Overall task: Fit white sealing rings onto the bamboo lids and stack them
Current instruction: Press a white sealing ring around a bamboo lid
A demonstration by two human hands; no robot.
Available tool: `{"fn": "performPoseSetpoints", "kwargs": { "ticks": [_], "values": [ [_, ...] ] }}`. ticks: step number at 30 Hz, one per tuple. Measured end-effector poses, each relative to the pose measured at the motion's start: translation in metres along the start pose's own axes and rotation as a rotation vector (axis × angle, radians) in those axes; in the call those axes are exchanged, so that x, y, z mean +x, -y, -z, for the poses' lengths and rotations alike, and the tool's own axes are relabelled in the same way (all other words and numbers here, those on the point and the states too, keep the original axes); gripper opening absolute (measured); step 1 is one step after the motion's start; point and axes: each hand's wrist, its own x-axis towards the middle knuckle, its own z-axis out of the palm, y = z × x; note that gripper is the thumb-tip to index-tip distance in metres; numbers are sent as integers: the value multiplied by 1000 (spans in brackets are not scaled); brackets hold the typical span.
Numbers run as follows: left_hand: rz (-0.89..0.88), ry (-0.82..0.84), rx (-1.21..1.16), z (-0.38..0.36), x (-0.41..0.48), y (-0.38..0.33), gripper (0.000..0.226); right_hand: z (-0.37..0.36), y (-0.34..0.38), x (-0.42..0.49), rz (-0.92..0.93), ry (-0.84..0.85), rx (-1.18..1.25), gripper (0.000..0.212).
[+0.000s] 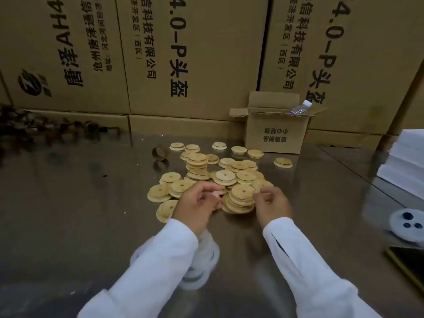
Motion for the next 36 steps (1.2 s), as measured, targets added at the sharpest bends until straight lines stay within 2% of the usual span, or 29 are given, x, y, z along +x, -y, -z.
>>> {"fn": "performPoseSetpoints", "kwargs": {
  "ticks": [2,5,10,15,21,27,30,33,36],
  "values": [
    [19,-23,-35,6,11,3,23,-7,-5,8,-4,-34,-78,35],
    [52,-3,-112,13,23,13,18,-17,-10,12,48,-36,-195,47],
    [75,30,-146,14,27,23,17,-21,-16,12,163,-29,-351,43],
    [117,20,-228,20,30,24,16,-20,-13,8,193,-28,-168,31],
    [146,39,-163,16,31,31,15,-23,-8,-4,290,71,-108,41],
    [176,157,-21,15,29,37,25,-22,-4,-13,499,96,-282,45],
    [156,237,48,12,26,37,29,-20,-2,-16,518,112,-167,48],
    [98,211,105,12,25,36,33,-22,2,-21,411,161,51,46],
    [22,210,102,14,25,34,24,-24,10,-26,304,221,278,40]
  ]
}}
